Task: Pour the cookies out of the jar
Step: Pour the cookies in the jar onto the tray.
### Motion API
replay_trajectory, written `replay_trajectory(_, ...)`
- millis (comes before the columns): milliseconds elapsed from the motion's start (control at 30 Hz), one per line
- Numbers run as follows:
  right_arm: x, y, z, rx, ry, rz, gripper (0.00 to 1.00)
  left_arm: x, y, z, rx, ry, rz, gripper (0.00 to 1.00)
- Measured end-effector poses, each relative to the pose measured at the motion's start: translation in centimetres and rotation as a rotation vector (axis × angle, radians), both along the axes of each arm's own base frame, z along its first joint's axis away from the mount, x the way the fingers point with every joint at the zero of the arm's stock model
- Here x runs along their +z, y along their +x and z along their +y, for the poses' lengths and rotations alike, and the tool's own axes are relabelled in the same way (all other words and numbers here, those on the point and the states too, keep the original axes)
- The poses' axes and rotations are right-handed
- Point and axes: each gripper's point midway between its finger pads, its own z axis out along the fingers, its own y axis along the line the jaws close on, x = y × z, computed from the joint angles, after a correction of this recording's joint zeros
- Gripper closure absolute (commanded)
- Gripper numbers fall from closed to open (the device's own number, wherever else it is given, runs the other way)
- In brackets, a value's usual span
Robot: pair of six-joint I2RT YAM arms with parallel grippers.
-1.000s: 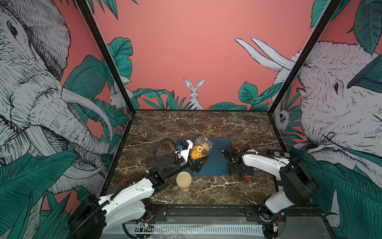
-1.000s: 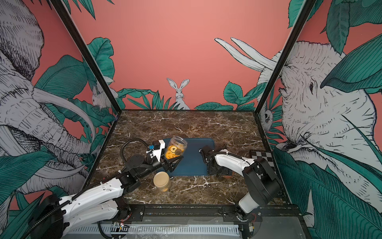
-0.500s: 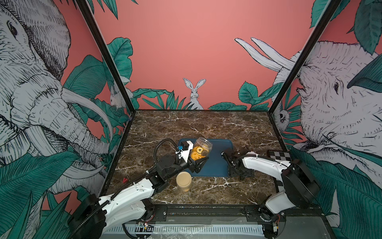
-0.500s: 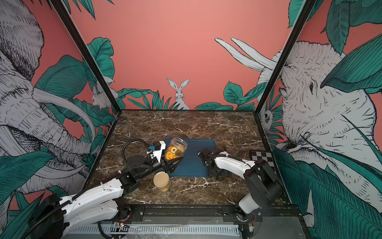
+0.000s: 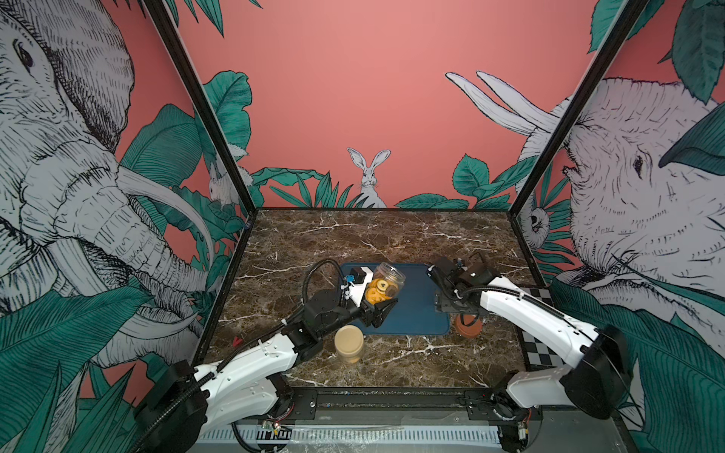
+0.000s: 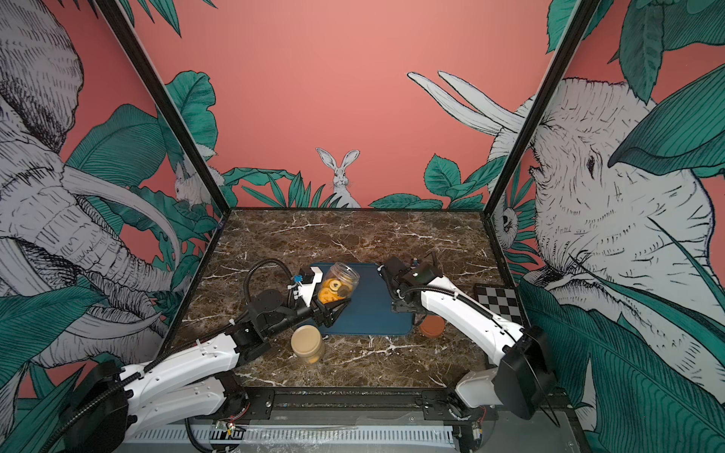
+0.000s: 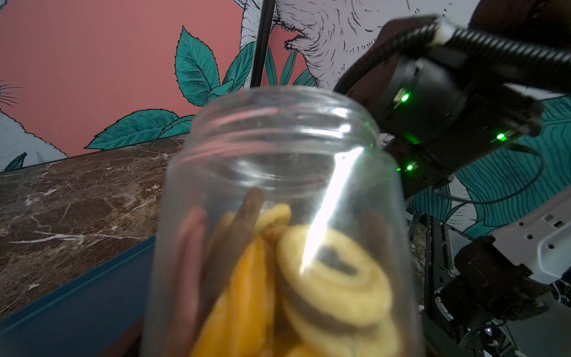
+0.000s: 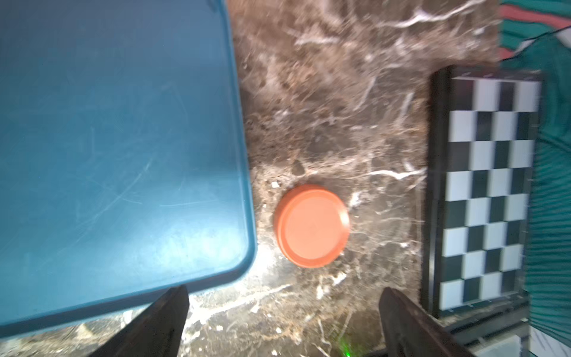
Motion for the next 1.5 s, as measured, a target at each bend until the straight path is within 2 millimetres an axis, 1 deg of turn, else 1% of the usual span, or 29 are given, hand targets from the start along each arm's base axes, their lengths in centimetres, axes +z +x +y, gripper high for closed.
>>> replay_trajectory(167, 4.7, -0.5, -2.3, -0.056, 0.036, -0.094, 0.03, -0.4, 0.4, -1.4, -0.038, 0.03, -0.011, 1.0)
replay_trajectory(267, 6.5, -0.8, -3.9, -0.1, 0.053, -0.134, 0.03, -1.0, 0.8, -2.3, -0.059, 0.045, -0.011, 1.0)
replay_trajectory(333, 6.9, -0.9, -4.7, -0.121, 0.053, -0.14, 0.03, -1.6, 1.1, -3.0, -0.071, 0.061, -0.005, 1.0)
replay_trajectory(433, 6.8, -1.0, -5.6, -0.147, 0.047, -0.135, 0.03, -2.7, 1.7, -4.3, -0.095, 0.09, 0.009, 1.0)
replay_trajectory(500, 6.2, -1.2, -6.1, -0.161, 0.046, -0.125, 0.03, -3.4, 2.1, -5.1, -0.113, 0.108, 0.018, 1.0)
replay_trajectory(633, 4.4, -1.9, -7.2, -0.198, 0.052, -0.089, 0.03, -5.2, 2.5, -6.4, -0.148, 0.148, 0.045, 1.0)
replay_trajectory(733, 3.6, -1.8, -7.8, -0.218, 0.055, -0.071, 0.03, -6.6, 2.9, -7.4, -0.17, 0.177, 0.073, 1.0)
replay_trajectory(967, 3.1, -0.7, -8.9, -0.251, 0.078, -0.059, 0.04, -10.4, 4.2, -8.8, -0.173, 0.277, 0.142, 1.0)
replay_trajectory(1167, 2.7, -0.7, -9.1, -0.262, 0.102, -0.054, 0.04, -12.1, 5.6, -10.3, -0.173, 0.358, 0.225, 1.0)
replay_trajectory(1233, 2.6, -0.8, -9.1, -0.265, 0.112, -0.053, 0.04, -12.5, 5.7, -10.4, -0.173, 0.379, 0.244, 1.0)
replay_trajectory(1433, 2.7, -0.9, -9.0, -0.266, 0.131, -0.058, 0.04, -14.4, 5.5, -9.7, -0.161, 0.478, 0.323, 1.0)
replay_trajectory(1500, 2.7, -0.9, -9.0, -0.267, 0.133, -0.058, 0.03, -14.8, 5.6, -9.7, -0.162, 0.515, 0.354, 1.0)
